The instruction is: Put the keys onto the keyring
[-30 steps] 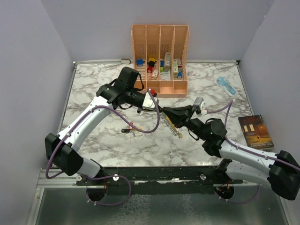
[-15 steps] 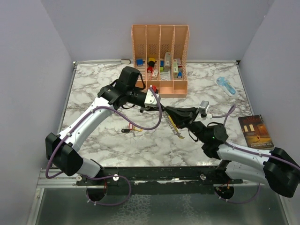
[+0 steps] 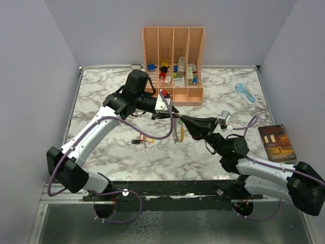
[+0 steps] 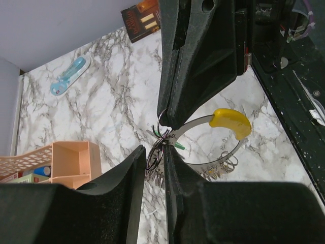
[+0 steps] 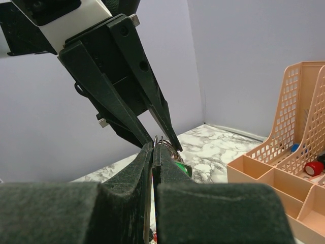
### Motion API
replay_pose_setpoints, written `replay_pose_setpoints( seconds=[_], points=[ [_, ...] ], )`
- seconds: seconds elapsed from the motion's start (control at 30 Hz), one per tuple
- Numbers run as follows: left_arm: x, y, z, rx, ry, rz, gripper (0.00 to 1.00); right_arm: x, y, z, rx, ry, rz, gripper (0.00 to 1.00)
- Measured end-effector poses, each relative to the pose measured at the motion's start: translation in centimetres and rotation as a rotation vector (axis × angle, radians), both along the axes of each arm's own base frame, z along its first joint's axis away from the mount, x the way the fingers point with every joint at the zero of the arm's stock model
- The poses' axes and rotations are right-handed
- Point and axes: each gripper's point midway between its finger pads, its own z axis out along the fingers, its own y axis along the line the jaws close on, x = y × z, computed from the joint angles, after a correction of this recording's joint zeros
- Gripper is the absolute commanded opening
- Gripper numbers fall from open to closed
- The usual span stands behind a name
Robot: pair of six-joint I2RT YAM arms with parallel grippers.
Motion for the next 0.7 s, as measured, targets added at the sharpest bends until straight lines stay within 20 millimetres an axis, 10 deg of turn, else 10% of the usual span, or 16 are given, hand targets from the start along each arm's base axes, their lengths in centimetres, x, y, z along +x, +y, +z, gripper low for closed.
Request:
replay_pose_setpoints(
  seconds=[0.7],
  points=[
    [-2.6,0.2,2.0,-0.068,-0.022,-0.145,0.22,0.3,0.3,-1.4,-0.055,0.031,-0.007,0.02]
  ],
)
